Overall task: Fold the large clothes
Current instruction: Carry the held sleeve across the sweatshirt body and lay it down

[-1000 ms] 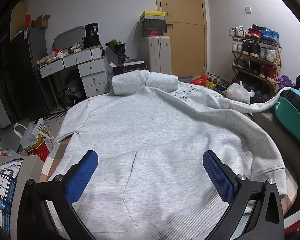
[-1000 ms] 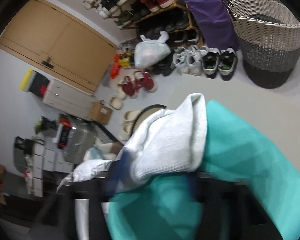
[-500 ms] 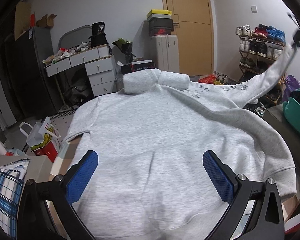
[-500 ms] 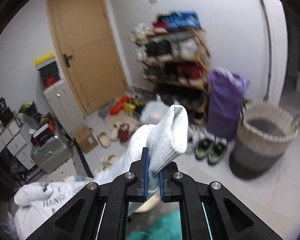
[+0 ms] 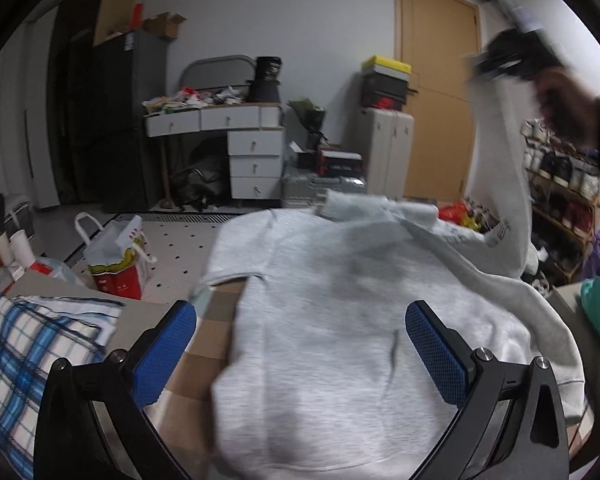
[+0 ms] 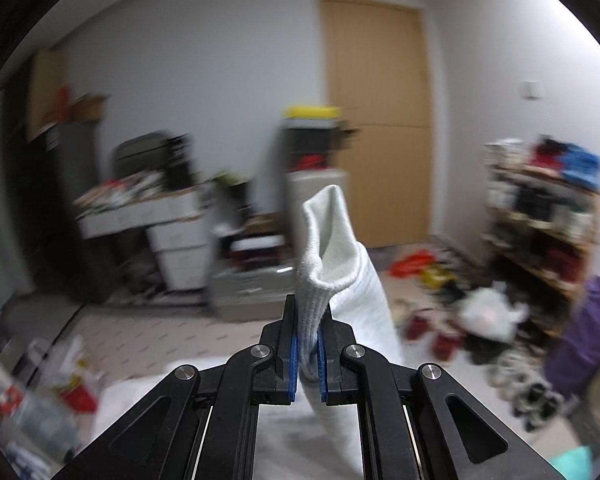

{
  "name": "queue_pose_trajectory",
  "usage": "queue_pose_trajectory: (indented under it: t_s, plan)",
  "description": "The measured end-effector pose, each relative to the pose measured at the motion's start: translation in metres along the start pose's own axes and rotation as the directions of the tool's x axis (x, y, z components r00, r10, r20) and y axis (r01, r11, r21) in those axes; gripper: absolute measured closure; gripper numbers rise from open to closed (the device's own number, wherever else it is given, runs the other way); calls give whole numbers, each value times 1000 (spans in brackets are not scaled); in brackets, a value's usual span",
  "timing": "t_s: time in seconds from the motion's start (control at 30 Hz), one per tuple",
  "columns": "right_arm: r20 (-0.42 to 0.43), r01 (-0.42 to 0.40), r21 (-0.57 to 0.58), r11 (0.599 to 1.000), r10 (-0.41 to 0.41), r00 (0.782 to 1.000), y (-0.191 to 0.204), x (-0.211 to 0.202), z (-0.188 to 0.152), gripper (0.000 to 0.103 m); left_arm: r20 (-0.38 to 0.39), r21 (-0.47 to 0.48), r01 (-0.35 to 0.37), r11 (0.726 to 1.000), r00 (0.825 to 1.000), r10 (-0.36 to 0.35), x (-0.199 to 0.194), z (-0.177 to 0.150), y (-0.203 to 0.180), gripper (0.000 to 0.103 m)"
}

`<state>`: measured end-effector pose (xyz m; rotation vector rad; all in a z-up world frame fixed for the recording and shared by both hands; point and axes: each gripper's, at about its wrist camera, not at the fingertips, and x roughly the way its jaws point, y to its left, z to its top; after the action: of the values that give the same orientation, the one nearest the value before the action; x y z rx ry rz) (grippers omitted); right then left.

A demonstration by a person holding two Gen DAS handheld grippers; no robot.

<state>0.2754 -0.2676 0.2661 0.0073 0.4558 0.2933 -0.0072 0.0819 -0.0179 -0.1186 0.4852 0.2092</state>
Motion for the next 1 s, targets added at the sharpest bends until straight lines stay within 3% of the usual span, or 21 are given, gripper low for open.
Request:
queue_pose_trajectory:
  t_s: [0.13, 0.3, 0.43, 0.47, 0.5, 0.53, 0.57, 0.63, 0.67, 0.7, 0.73, 0.87, 0.9, 1.0]
  plan:
    - [-139, -156, -48, 987, 148, 979, 106, 78, -62, 96, 21, 3, -8, 1000, 1000, 8, -3, -2, 5, 1]
    - [-374, -276, -118, 954, 215, 902, 214, 165, -181, 96, 14, 21, -11, 1000, 1000, 11, 4, -3, 8, 1]
    - [-503, -301, -120, 946, 203, 840, 255, 212, -263, 95, -10, 19, -1, 1000, 1000, 2, 14, -5, 6, 1]
    - [-521, -308, -120, 944, 204, 829, 256, 216, -281, 91, -9, 24, -3, 1000, 1000, 3, 13, -4, 8, 1]
    - [-549, -320, -111, 941, 210, 809, 254, 217, -296, 81, -8, 32, -7, 999, 1000, 7, 14, -4, 7, 1]
    - [-592, -360, -85, 929, 244, 768, 256, 217, -308, 73, -9, 45, -13, 999, 1000, 14, 16, -5, 5, 1]
    - [-604, -401, -69, 914, 281, 746, 251, 214, -312, 62, -10, 57, -19, 998, 1000, 20, 17, -5, 6, 1]
    - [-601, -465, -32, 885, 355, 716, 236, 196, -303, 50, -17, 77, -34, 996, 999, 35, 13, -6, 6, 1]
    - [-602, -494, -2, 870, 393, 695, 221, 182, -298, 38, -26, 85, -42, 995, 999, 44, 14, -7, 7, 1]
    - [-600, -500, 15, 866, 408, 688, 208, 169, -294, 30, -36, 87, -53, 995, 998, 56, 16, -7, 10, 1]
    - [-584, -502, 28, 864, 422, 694, 188, 149, -288, 30, -52, 85, -65, 994, 996, 69, 20, -7, 15, 1]
    - [-535, -413, 16, 911, 357, 766, 100, 68, -276, 19, -152, 61, -110, 992, 981, 118, 41, -10, 33, 1]
    - [-519, -359, 8, 933, 311, 796, 73, 48, -278, 17, -175, 59, -116, 991, 977, 125, 44, -11, 35, 1]
    - [-482, -233, -6, 972, 201, 853, 2, -5, -282, 17, -279, 73, -117, 990, 951, 133, 58, -23, 42, 1]
